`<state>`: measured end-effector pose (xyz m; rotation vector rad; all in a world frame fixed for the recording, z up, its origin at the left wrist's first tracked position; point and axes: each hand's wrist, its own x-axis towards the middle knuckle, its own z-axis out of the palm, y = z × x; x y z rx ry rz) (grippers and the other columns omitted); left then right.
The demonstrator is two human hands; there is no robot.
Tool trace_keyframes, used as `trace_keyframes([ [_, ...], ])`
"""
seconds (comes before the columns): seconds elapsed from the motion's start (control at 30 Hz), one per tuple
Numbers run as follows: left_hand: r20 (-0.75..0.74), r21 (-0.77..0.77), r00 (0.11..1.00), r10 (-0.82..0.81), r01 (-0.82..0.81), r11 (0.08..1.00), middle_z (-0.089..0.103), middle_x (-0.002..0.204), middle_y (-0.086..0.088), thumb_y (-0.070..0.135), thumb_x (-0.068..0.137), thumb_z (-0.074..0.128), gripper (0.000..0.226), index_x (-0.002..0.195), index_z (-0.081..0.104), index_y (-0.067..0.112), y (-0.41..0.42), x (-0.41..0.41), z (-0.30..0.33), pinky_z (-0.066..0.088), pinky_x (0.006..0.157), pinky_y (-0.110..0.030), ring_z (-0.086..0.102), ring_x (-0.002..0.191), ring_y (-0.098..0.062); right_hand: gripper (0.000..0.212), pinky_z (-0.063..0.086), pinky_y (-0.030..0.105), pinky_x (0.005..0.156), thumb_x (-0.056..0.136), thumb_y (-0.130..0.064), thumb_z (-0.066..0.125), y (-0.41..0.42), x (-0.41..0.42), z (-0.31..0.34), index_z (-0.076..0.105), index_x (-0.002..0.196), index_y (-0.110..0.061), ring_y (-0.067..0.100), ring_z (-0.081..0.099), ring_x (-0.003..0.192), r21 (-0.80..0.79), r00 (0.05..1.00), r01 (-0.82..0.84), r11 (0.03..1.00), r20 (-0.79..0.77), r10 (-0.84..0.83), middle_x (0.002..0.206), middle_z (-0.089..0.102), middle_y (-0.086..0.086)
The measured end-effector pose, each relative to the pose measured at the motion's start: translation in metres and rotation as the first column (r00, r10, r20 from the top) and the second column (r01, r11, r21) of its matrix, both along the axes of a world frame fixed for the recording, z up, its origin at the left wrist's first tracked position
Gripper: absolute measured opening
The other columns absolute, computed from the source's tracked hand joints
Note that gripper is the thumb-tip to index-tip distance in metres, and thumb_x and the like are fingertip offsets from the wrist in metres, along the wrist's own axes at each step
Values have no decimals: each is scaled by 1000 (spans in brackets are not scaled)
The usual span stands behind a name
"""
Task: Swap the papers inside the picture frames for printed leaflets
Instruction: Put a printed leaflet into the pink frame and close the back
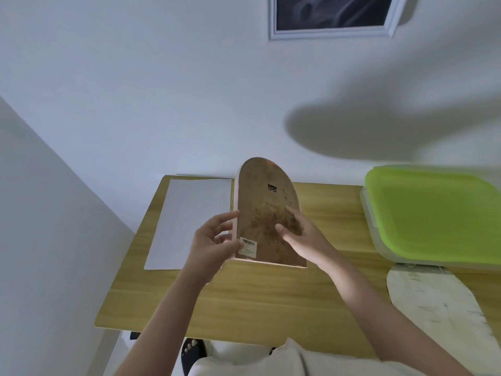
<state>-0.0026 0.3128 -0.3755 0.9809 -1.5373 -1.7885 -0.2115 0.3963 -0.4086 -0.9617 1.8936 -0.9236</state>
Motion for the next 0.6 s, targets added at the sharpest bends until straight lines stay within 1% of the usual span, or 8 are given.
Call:
trace_keyframes([
  [0.1,-13,-44,997,79,-80,996,67,101,-10,3,62,72,42,98,69,23,15,-12,8,56,58,-33,65,78,-21,65,49,30,95,86,-52,57,-7,11,27,28,143,-42,6,53,116,-146,985,15,989,174,11,139,49,-7],
  [0.17,12,-90,991,131,-129,987,69,96,-3,8,58,75,38,92,69,22,25,-19,12,57,59,-34,65,76,-16,59,50,14,74,91,-40,54,-9,15,45,26,143,-42,0,60,103,-223,971,28,974,238,27,120,61,-8],
  [0.2,35,-112,989,142,-138,984,69,94,-1,10,57,77,37,91,69,23,30,-22,13,58,60,-33,65,75,-14,58,48,11,66,92,-38,53,-10,15,51,25,142,-44,2,63,98,-254,968,33,967,248,32,114,64,-7],
  [0.23,54,-126,988,144,-136,983,69,93,0,11,57,79,38,91,70,24,35,-25,14,58,59,-32,65,75,-14,58,47,13,63,92,-38,54,-10,16,57,24,141,-47,7,66,94,-283,966,43,958,257,33,110,66,-3],
  [0.3,81,-136,987,141,-130,982,67,86,-1,13,58,82,40,93,70,28,43,-30,15,57,56,-31,65,76,-17,59,53,28,67,91,-36,58,-9,19,64,25,138,-51,18,70,89,-326,960,72,943,278,23,105,70,5],
  [0.37,109,-164,984,141,-122,979,64,83,-1,13,60,83,42,95,70,31,47,-33,15,57,56,-30,65,78,-22,63,58,39,71,89,-27,63,-9,22,63,29,137,-49,23,70,87,-371,949,116,922,316,8,100,71,10],
  [0.5,124,-280,990,69,-32,960,64,95,14,19,61,82,43,99,68,34,48,-31,11,59,66,-37,62,85,-13,62,57,37,60,88,-8,63,-5,26,64,36,136,-37,19,70,76,-419,910,244,875,412,-56,98,70,13],
  [0.6,187,-378,982,15,58,924,63,106,19,35,58,81,48,103,65,40,39,-23,8,47,78,-21,58,92,0,57,59,45,60,88,-1,59,-4,30,65,41,133,-31,20,69,74,-414,877,344,843,462,-131,96,71,10],
])
